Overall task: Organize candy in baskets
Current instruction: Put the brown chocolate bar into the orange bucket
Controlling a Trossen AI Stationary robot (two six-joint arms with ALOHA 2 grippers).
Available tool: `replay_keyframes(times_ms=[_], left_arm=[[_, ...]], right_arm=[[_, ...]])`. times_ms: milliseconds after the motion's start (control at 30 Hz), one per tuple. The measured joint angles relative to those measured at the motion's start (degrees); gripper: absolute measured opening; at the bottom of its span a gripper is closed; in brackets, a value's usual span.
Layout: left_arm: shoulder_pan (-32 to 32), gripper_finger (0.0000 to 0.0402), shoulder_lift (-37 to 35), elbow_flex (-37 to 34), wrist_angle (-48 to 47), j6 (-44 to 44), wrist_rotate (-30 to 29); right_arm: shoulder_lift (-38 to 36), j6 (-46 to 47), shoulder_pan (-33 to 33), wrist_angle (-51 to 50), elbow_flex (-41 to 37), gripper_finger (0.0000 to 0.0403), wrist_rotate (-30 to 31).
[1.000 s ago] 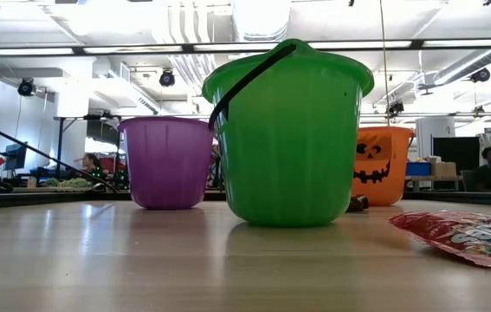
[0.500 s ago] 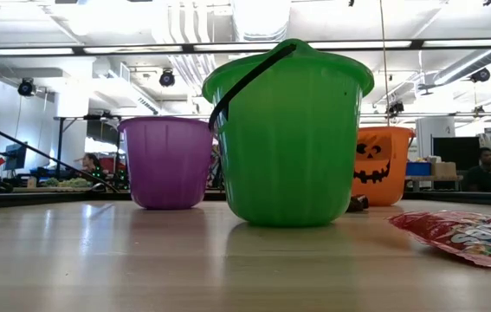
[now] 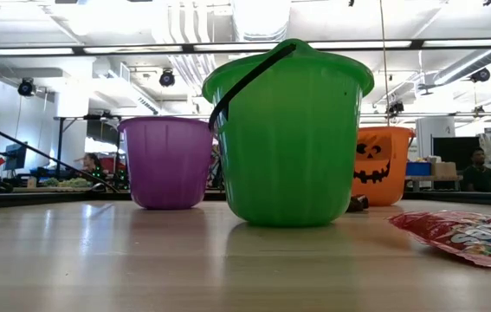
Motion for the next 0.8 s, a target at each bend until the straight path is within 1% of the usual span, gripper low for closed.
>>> replay_keyframes(times_ms=[133, 267, 367, 433, 533, 600, 667, 800], left_arm=[[-0.43, 0.0204, -0.6, 0.24, -5.11, -1.08, 0.04], [-0.64, 0.0223, -1.64, 2.25, -14.85, -5.92, 0.1], [-0.67, 0.0226, -2.46, 4.11, -24.49, -10.92, 0.11], [-0.65, 0.0226, -3.11, 4.63, -30.17, -14.46, 0.06], [-0.65, 0.0224, -4.12, 3.96, -35.15, -18.07, 0.08], [-0.65, 0.0221, -4.5, 3.15, -37.29, -19.86, 0.31], [-0.68, 0.0217, -4.52, 2.95, -39.02, -21.43, 1.41], [-1.04, 0.0208, -4.47, 2.73, -40.28, -22.4, 5.55]], right_arm=[[-1.73, 0.4, -0.33, -2.6, 0.0, 0.0043, 2.69], [-4.24, 0.4, -0.84, -6.97, 0.0, 0.0043, 8.03], [-7.25, 0.7, -1.52, -11.32, 0.0, 0.0043, 12.67], [-9.64, 1.17, -2.34, -15.44, 0.0, 0.0043, 17.59], [-13.22, 1.57, -4.46, -21.46, 0.0, 0.0043, 25.69], [-15.73, 2.32, -6.39, -25.07, 0.0, 0.0043, 29.53], [-18.33, 4.9, -8.95, -29.18, 0.0, 0.0043, 31.37], [-23.44, 13.68, -15.42, -39.55, 0.02, 0.0043, 31.46]])
